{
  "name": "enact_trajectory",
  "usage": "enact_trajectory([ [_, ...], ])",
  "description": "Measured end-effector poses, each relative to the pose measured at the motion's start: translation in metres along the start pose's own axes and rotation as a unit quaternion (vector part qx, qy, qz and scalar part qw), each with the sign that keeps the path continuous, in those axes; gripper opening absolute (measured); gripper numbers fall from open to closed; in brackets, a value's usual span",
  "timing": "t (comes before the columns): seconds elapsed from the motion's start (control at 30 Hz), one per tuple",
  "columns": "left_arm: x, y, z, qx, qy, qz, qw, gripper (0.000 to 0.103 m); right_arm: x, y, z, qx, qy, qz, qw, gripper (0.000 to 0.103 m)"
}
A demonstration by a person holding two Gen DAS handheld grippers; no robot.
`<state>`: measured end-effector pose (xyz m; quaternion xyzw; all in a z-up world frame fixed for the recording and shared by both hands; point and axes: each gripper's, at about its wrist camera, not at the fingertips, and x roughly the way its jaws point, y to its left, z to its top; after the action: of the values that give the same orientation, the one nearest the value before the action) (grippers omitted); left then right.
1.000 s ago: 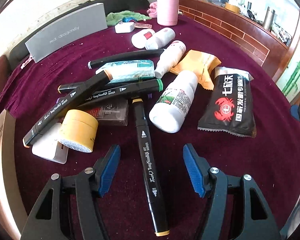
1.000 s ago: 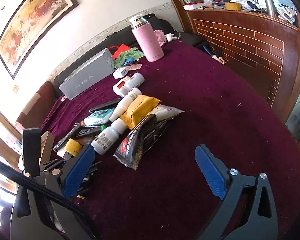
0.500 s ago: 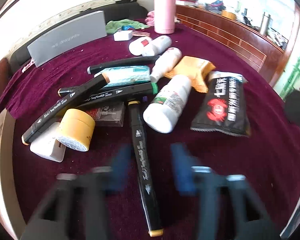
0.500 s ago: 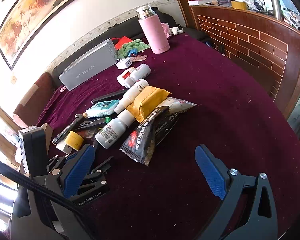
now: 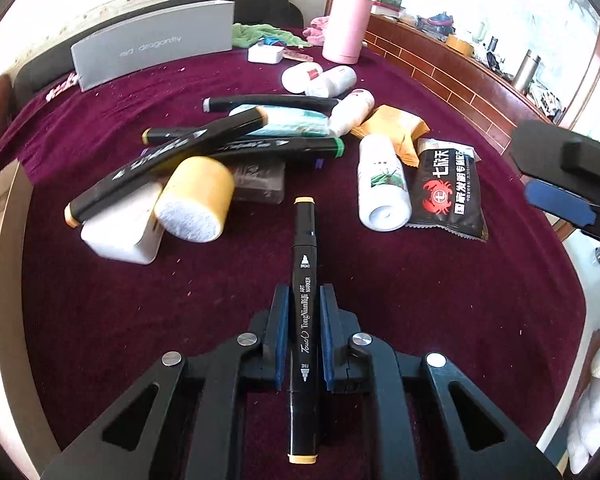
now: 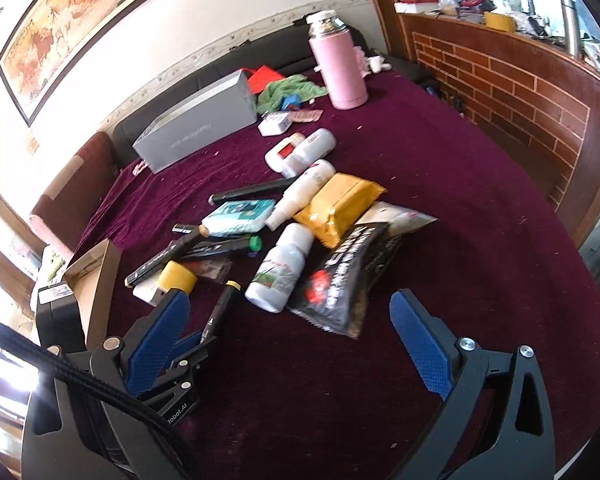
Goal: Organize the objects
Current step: 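Grasp the white bottle with the right gripper while the left gripper holds the marker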
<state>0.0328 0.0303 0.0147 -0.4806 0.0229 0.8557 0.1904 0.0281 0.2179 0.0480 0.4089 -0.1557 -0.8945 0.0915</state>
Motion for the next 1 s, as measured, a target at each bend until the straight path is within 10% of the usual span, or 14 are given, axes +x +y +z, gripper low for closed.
enact_trajectory([
  [0.43,0.000,0.010,-0.003,-0.030,-0.008,-0.021,0.9993,0.012,0.059,0.007,0.029,0.057,0.100,0.059,0.992,0.101],
  [1.0,-0.005,-0.001,-0.012,-0.003,-0.019,0.015,0.9997,0.011,0.113,0.019,0.020,-0.012,0.165,-0.062,0.984,0.035],
])
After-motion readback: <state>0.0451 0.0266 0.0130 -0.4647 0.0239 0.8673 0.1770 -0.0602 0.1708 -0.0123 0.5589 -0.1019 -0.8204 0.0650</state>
